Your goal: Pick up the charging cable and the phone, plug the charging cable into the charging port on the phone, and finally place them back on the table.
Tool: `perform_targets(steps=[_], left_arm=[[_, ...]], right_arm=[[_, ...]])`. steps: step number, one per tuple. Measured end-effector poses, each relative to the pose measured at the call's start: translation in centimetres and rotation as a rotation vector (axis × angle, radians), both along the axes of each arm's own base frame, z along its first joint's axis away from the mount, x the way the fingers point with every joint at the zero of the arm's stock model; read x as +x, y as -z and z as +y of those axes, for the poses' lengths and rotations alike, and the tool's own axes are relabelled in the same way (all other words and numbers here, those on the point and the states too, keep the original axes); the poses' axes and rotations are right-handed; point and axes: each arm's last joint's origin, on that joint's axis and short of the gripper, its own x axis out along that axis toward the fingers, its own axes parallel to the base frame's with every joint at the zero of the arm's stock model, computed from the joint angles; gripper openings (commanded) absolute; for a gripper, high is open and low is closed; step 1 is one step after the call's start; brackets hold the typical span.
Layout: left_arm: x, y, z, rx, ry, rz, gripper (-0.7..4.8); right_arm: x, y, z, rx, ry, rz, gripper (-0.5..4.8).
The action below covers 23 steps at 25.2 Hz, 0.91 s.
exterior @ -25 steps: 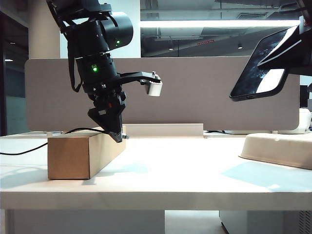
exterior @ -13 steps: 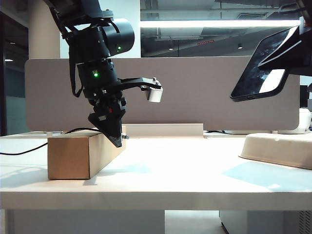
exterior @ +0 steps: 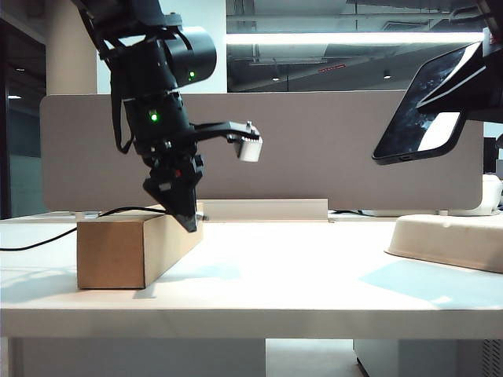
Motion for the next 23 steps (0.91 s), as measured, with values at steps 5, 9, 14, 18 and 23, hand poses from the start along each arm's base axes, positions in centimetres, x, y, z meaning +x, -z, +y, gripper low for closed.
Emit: perform_targets(steps=[5,9,14,18,23], left_arm=[[0.3,-3.7,-0.3,-0.085,-0.048,-0.076,-0.06],[0.3,-4.7,-0.4,-0.154,-0.086,-0.055,-0.06],[-0.2,-6.2,-0.4,-0.271,-0.098,0.001,-0.06],[-0.8,-7.1,-0.4,-0.381,-0.095,0.073,-0.06],[-2.0,-8.6,-0.4,-0.590,-0.034,0.243,-0.06]], right_arm=[[0.0,0.0,0.0,-0.005,0.000,-0.006,-0.03],[0.0,0.0,0.0,-0.005,-0.001,-0.008,-0.03],[0.2,-0.7,0.0,-0.004,-0.002,-0.030,-0.03],[0.5,-1.8,0.0,-0.002,-0.003,-0.082,-0.03],[0.8,-3.4,0.1,0.038,-0.026,-0.122,-0.03]])
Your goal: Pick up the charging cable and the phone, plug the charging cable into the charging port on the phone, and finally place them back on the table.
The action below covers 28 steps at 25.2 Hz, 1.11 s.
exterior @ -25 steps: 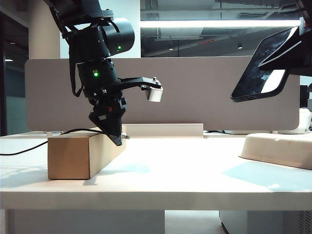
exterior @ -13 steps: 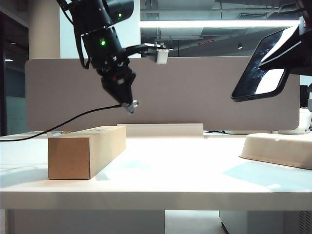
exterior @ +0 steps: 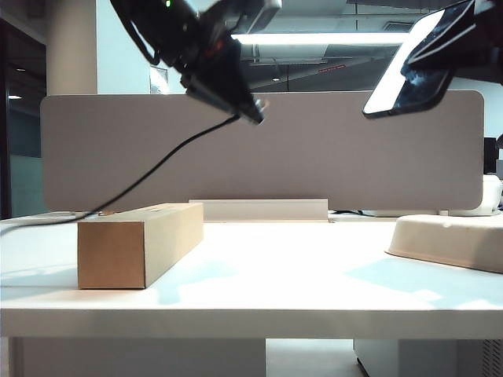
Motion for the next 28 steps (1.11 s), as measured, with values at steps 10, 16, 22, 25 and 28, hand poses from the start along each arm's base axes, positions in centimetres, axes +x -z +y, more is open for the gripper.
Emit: perform_targets(steps=[10,16,22,25,28], left_arm=[[-0.7,-0.5,-0.3,-0.197,0.123,0.186,-0.06],[-1.1,-0.7,-0.7,-0.279,0.215,0.241,-0.06],[-1.1,-1.3,-1.1,-0.368,0.279,0.266,-0.06],[-1.4,-1.7,-1.7,-0.401,0.313,0.279,-0.06],[-1.9,-1.9,-2.3,-0.420,0.347,0.288,-0.06]], right_arm=[[-0.1,-1.9,0.2,0.141,-0.061,-0.090,-0.03],[-0.2,-2.6,0.2,0.215,-0.070,-0.097,-0.02],[-0.3,-3.4,0.2,0.313,-0.097,-0.085,-0.02],[-0.5,-3.9,0.3,0.374,-0.133,-0.073,-0.02],[-0.6,-4.1,0.3,0.406,-0.145,-0.062,-0.02]])
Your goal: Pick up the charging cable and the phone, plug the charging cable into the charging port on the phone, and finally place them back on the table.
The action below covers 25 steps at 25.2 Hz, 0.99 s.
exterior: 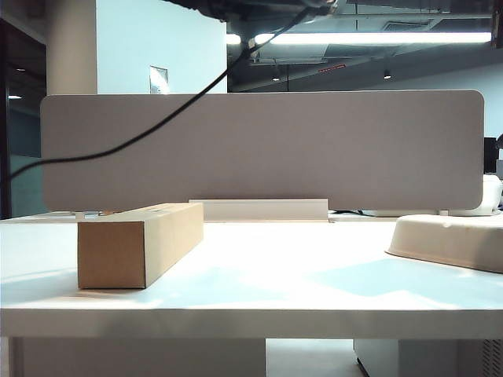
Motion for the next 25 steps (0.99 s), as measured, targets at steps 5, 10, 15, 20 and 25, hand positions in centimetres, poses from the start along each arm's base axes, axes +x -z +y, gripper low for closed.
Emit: perform_targets(steps=[5,10,15,20,25], left_arm=[[-0.1,-0.5,-0.5,-0.041,0.015,-0.007,-0.06],[0.0,-0.8,-0.6,-0.077,0.041,0.001,-0.06],[-0.2,-0.9,-0.8,-0.090,0.066,0.012,-0.06],[-0.4,-0.8,-0.9,-0.083,0.071,0.023,-0.06],[-0.4,-0.7,-0.8,-0.074,0.070,0.037,-0.06]], right_arm=[[-0.1,0.0,0.1,0.002,-0.054,0.020,-0.02],[-0.1,0.0,0.3,0.002,-0.070,0.020,-0.02],[-0.3,0.0,1.0,0.001,-0.104,0.017,-0.02],[-0.3,0.0,1.3,0.006,-0.105,0.016,-0.02],[-0.4,-0.3,1.3,0.008,-0.103,-0.018,-0.02]])
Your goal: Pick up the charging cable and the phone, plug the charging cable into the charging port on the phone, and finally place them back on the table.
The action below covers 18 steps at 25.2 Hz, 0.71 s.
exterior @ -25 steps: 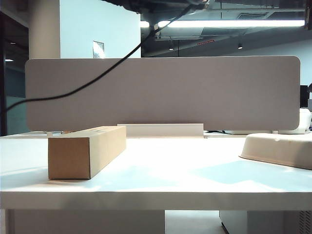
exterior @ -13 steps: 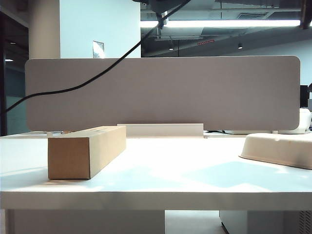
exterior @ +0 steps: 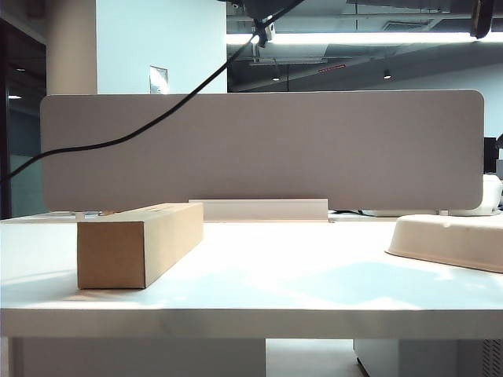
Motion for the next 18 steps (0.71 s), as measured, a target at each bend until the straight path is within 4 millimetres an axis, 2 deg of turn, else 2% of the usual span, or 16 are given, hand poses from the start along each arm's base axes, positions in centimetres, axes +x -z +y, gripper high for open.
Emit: perform_targets(steps=[9,18], left_arm=[[0.6,1.2,-0.4,0.022,0.001,0.032,-0.06],[0.5,1.1,-0.4,0.007,0.025,0.064,-0.06]], right_arm=[[-0.1,0.0,0.1,-0.012,-0.034,-0.003,-0.02],[-0.1,0.0,0.1,-0.017,-0.032,-0.011,-0.02]])
